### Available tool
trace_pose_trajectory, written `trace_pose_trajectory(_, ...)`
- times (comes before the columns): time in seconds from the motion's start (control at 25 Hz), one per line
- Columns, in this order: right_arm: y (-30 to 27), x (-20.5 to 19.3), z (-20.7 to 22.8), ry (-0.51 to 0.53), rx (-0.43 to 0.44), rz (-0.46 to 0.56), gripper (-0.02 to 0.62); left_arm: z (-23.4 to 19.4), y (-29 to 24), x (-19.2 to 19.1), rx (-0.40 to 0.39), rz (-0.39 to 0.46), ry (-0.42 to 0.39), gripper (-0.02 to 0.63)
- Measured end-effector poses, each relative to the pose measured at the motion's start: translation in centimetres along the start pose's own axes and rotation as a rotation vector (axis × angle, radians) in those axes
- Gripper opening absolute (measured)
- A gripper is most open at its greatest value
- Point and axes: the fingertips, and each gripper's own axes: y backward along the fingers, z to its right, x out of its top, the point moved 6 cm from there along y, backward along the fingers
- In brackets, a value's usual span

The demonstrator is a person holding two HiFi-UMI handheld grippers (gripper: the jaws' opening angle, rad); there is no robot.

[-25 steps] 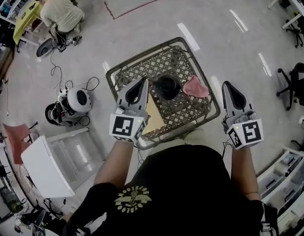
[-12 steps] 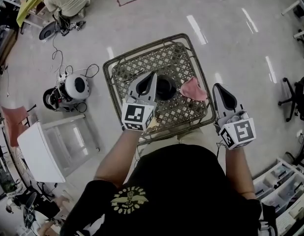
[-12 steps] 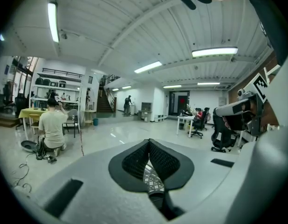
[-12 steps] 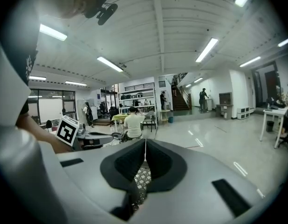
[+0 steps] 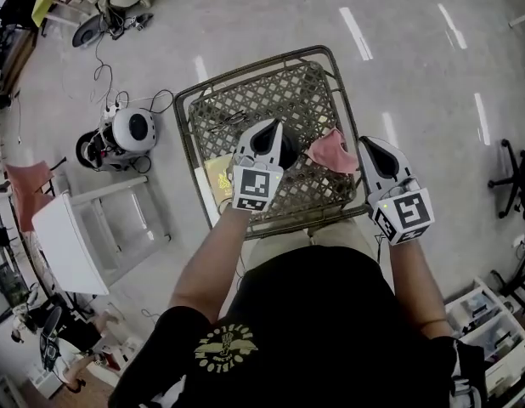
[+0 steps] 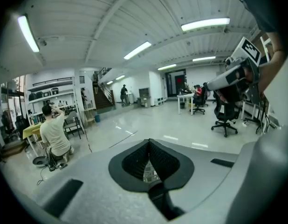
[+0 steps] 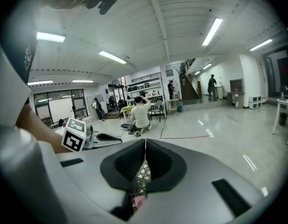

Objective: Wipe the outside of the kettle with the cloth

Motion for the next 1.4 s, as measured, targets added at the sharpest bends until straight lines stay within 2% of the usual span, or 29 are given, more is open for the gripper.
trace_pose_trajectory(0.2,-1.4,-1.4,1.7,0.032,0.016,-0.033,0.012,0.8,-0.8,-2.9,0.036,-0.046,0.003,0.005)
trace_pose_trajectory(0.4,-3.1,-3.8,2.7,0.053,0.032,-0.079,0.012,1.3,-1.2,-3.0,0.042,-0.050,-0.076,0.005)
trace_pose_trajectory(0.56,-4.7,-7.0,3.0,0.068,0.057,-0.160,0.012,1.8,-1.5,-3.4,0.023,-0.078,-0.121,0.005)
trace_pose_trajectory(0.76,-7.3,-12.2,3.2,0.093,0.067,-0.306,0.012,1.2,-1.7,-3.5,0.012,-0.091,-0.072,0.005)
trace_pose_trajectory(0.92,-8.6,-17.2,4.5,0.076,0.070,-0.420,0.012,1.3,-1.4,-3.5,0.043,-0.042,-0.020,0.005)
trace_pose_trajectory(1.08,-9.5,-21.2,5.2,0.068,0.085,-0.518,0.014,1.5,-1.4,-3.5,0.046,-0.054,-0.064,0.005)
trace_pose_trajectory(1.2,-9.6,-22.5,5.5,0.045,0.096,-0.546,0.019,1.3,-1.3,-3.3,0.044,-0.034,-0.026,0.005)
trace_pose_trajectory(1.32,-10.3,-23.6,4.9,-0.001,0.128,-0.588,0.161,0.6,-1.0,-3.3,0.031,-0.015,0.029,0.005)
trace_pose_trajectory(1.4,-10.8,-24.5,4.6,-0.002,0.133,-0.625,0.219,0.5,-1.0,-3.4,0.028,-0.024,0.018,0.005)
